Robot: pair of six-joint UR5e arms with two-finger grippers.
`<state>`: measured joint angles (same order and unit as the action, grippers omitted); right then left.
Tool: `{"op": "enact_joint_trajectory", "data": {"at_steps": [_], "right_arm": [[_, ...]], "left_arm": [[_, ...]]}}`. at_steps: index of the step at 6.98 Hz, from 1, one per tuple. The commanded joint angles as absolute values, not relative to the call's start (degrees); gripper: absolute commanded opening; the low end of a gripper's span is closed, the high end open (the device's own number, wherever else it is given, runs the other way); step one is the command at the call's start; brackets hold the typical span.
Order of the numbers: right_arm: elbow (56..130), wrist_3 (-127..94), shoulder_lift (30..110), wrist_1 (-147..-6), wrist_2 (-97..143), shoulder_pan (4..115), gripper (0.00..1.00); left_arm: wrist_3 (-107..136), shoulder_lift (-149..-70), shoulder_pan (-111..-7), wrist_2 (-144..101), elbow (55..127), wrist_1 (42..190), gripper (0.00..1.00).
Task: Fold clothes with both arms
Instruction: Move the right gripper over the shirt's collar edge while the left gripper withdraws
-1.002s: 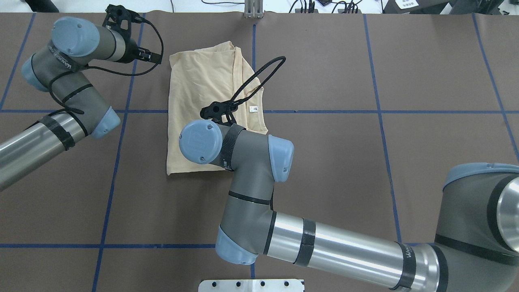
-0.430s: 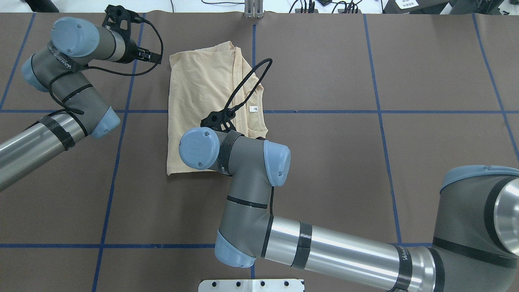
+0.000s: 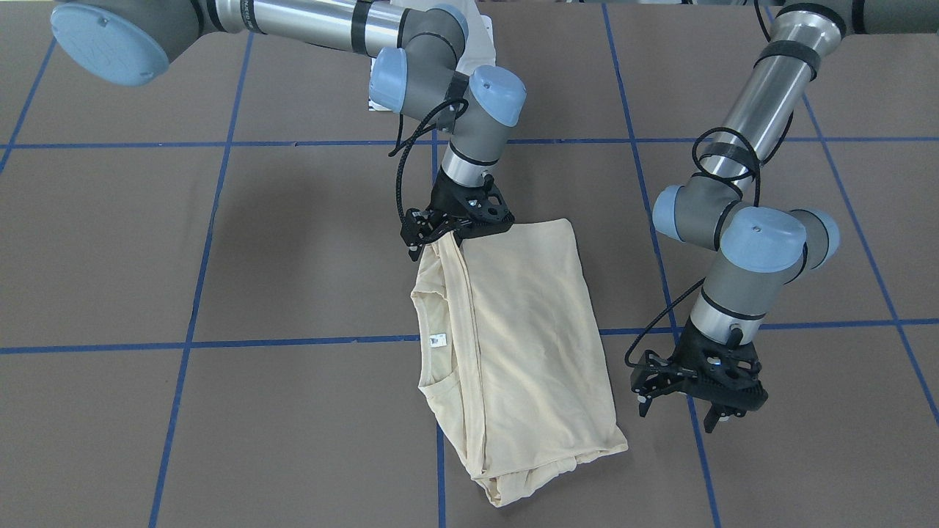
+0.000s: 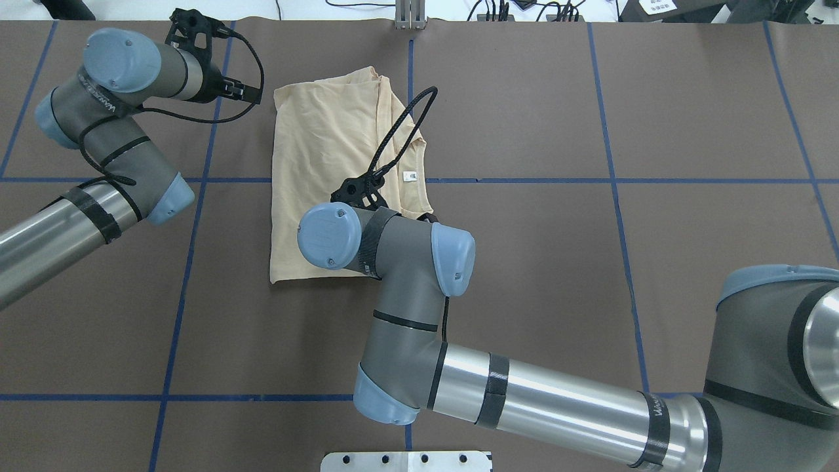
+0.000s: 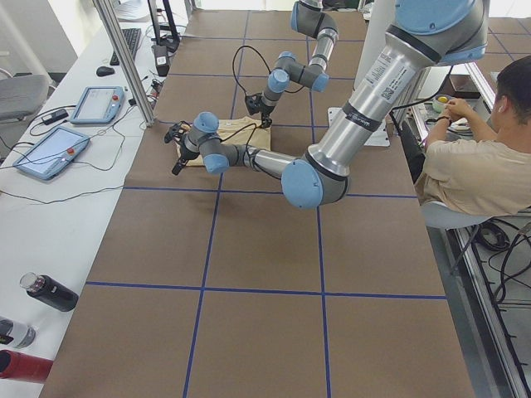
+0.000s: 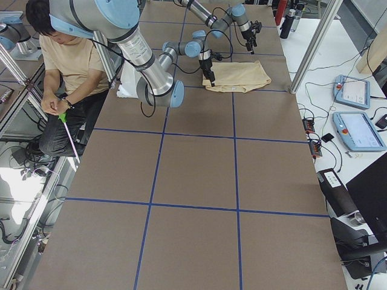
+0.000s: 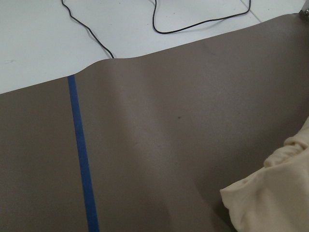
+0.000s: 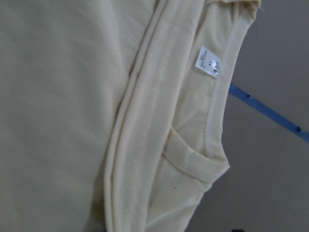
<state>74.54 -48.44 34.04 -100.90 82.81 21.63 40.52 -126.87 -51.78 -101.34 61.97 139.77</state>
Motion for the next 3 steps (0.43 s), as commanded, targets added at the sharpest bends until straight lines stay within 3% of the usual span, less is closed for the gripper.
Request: {"op": "enact_joint_trajectory", "data": {"at_steps": [1,3], "right_arm": [[81.1,-45.1,41.3,-101.3,82.8,23.2,0.83],[92.6,-45.2,51.0,-101.4,82.8,23.2,0.83]], "left_arm": [[40.6,-126.9,-51.8,-101.3,62.1,139.8,1.0],[40.6,-126.9,-51.8,-101.3,62.4,139.7,1.0]]}}
